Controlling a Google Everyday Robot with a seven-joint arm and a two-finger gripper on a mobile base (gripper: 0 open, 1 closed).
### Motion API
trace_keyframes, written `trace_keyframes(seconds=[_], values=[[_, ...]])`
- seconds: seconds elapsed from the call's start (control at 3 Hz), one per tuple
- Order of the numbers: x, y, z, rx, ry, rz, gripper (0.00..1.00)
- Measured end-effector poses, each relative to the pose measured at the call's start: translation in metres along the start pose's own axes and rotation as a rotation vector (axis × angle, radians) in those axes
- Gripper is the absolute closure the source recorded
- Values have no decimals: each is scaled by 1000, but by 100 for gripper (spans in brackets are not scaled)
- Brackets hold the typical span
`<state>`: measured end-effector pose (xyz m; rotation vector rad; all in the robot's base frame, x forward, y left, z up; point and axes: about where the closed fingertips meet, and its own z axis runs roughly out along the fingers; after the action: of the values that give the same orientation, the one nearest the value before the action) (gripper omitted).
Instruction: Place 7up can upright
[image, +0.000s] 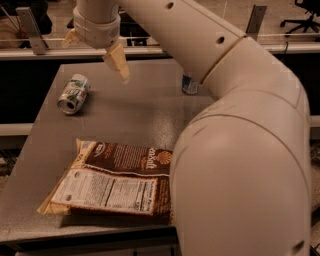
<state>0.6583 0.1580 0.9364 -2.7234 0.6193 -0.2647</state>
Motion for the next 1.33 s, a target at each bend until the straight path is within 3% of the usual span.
trace_keyframes(seconds=[0.67, 1.33], values=[[-26, -24, 38, -101, -20, -185, 0], [-54, -32, 62, -172, -56, -321, 0]])
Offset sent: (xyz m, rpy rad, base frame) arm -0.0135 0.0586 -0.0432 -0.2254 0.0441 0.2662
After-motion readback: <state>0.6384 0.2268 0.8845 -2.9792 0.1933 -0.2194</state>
